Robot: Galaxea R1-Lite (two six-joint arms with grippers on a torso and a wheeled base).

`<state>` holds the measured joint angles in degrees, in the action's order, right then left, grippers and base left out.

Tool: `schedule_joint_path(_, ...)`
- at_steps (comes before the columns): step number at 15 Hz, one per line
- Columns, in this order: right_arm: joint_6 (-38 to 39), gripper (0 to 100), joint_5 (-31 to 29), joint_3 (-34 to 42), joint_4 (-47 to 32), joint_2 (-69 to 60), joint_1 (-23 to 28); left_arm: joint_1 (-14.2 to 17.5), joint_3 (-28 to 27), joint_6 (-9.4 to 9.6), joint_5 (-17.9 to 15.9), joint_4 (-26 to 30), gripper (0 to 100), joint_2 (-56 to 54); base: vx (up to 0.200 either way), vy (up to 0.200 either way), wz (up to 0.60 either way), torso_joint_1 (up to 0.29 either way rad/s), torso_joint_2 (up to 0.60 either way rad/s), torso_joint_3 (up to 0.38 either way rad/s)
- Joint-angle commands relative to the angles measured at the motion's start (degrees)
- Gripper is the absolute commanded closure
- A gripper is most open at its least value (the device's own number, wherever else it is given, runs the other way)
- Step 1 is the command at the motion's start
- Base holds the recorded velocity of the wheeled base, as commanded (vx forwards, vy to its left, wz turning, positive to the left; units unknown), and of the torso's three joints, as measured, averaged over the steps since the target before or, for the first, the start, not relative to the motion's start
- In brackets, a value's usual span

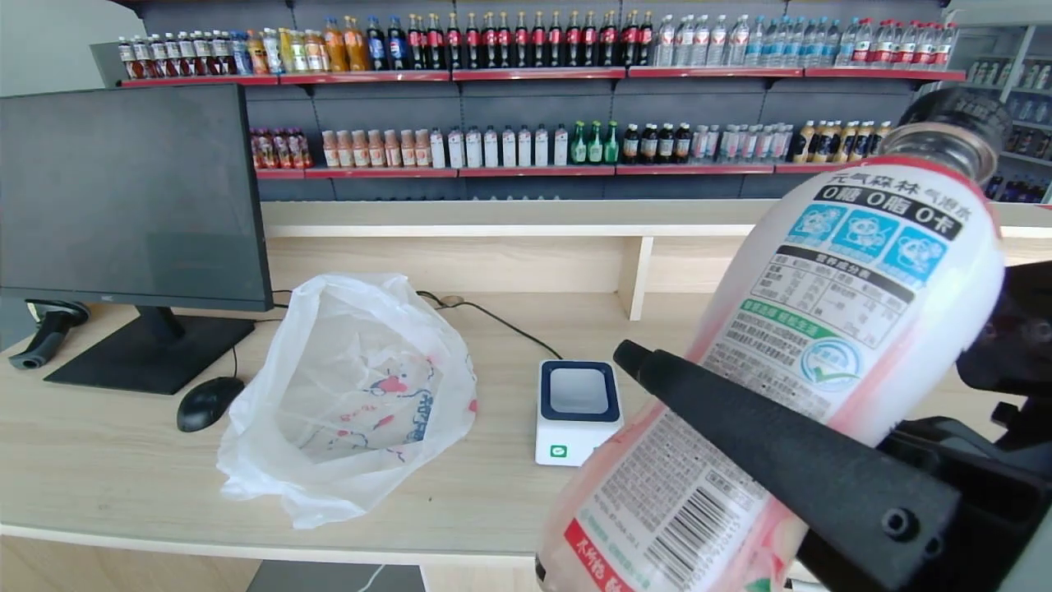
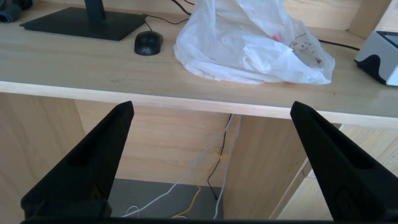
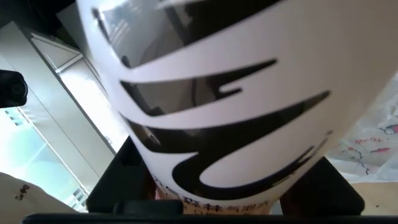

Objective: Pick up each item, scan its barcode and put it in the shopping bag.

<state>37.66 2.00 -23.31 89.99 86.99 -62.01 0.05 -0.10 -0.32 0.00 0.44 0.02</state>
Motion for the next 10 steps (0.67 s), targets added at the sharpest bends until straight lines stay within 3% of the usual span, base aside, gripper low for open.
schedule_joint_path(1, 0.0, 100, 0.0, -0.8, 0.0, -0.1, 0.0, 0.0, 0.0, -0.03, 0.0, 0.0, 0, 0.1, 0.000, 0.000, 0.00, 0.000, 0.00, 0.000)
schedule_joint_path(10, 0.0, 100, 0.0, -1.8, 0.0, 0.3, -0.1, 0.0, 0.0, -0.03, 0.0, 0.0, 0, 0.1, 0.000, 0.000, 0.00, 0.000, 0.00, 0.000)
